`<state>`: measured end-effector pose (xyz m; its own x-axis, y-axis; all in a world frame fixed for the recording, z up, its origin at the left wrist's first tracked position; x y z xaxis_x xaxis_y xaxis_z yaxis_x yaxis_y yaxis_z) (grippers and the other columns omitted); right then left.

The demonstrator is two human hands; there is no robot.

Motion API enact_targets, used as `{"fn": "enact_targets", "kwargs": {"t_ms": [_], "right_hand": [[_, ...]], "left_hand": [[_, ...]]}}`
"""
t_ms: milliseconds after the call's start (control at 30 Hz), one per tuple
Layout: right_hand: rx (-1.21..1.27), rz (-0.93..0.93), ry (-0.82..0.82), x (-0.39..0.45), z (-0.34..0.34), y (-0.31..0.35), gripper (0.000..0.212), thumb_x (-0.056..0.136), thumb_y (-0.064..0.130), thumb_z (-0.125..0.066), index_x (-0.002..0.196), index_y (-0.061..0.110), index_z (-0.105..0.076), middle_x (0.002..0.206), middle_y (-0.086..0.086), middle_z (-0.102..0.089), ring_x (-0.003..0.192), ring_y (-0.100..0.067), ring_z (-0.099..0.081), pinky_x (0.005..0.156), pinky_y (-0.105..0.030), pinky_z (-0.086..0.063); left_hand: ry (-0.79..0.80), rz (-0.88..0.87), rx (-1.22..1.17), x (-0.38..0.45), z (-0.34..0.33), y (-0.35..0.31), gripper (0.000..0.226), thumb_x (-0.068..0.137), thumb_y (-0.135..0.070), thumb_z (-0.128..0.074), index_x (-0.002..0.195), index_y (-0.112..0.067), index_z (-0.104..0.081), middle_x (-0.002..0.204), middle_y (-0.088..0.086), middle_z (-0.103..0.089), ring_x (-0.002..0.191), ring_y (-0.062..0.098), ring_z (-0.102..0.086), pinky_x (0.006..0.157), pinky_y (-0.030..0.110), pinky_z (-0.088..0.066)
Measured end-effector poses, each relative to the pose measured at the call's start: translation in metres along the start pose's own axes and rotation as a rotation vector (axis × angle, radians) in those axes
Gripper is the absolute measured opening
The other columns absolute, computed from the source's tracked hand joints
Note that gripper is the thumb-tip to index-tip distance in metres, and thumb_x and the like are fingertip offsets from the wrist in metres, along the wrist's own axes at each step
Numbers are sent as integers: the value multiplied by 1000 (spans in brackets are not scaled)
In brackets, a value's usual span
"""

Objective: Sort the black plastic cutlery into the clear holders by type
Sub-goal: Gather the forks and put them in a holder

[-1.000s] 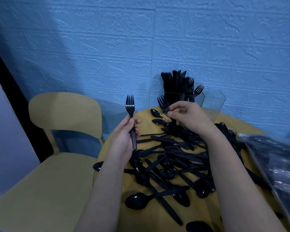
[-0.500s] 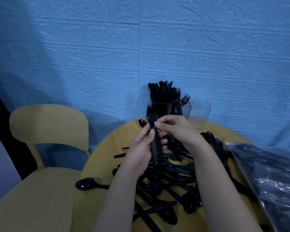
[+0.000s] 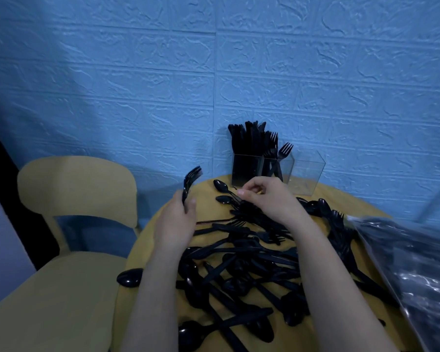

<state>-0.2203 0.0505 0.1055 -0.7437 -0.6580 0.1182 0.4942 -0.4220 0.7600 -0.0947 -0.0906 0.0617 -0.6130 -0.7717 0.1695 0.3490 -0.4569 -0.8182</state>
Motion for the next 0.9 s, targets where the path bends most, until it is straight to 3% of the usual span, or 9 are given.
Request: {"fn": "enact_targets", "kwargs": {"t_ms": [100, 233, 400, 600, 767, 900], "right_hand": [[-47, -12, 6, 1, 1, -6, 13, 88, 34, -64, 88, 21, -68, 82, 7, -61, 73, -1, -51, 58, -14, -35], [-37, -13, -6, 3, 4, -10, 10, 90, 29, -63, 85, 22, -67, 77, 9, -60, 71, -1, -52, 56, -12, -34], [-43, -19, -11, 3, 5, -12, 10, 91, 29, -62, 84, 23, -66, 78, 9, -61, 71, -1, -53, 56, -14, -34], [-52, -29, -12, 4, 6, -15, 9, 91, 29, -62, 86, 23, -67, 82, 8, -62, 74, -1, -54, 58, -16, -36], [-96, -53, 87, 2, 5, -17, 8, 91, 28, -61, 89, 23, -68, 86, 5, -63, 75, -4, -54, 60, -17, -38], [-97, -68, 126, -1, 10, -22, 13, 91, 32, -61, 94, 22, -70, 91, 2, -67, 78, -10, -60, 67, -21, -47]], "left_hand": [[75, -1, 384, 2, 6, 10, 24, 97, -29, -48, 115, -15, -55, 104, 6, -61, 98, 27, -56, 71, 30, -35], [252, -3, 584, 2, -4, 12, 25, 91, -34, -59, 112, -19, -59, 111, 3, -57, 100, 22, -56, 70, 29, -38], [270, 20, 578, 3, 2, 9, 28, 89, -36, -62, 112, -19, -60, 111, 3, -56, 100, 22, -56, 72, 30, -40], [343, 29, 511, 0, 5, 8, 26, 84, -30, -70, 105, -22, -55, 94, -9, -63, 91, 12, -56, 75, 28, -43], [350, 40, 396, -1, 9, 10, 16, 85, -20, -69, 90, -28, -57, 81, -12, -60, 82, 10, -55, 72, 25, -41], [314, 26, 200, 0, 23, 12, 19, 88, -23, -66, 74, -31, -57, 79, -3, -59, 84, 18, -54, 67, 28, -38]]}}
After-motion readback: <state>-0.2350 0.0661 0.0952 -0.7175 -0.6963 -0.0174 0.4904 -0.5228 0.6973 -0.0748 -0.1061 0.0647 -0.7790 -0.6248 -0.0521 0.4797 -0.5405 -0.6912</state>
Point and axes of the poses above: each hand's wrist, its own x-axis towards the middle knuckle, its own z-axis out of the back of the hand, y = z × x, the point moved 2 cm from there along x, towards the middle knuckle
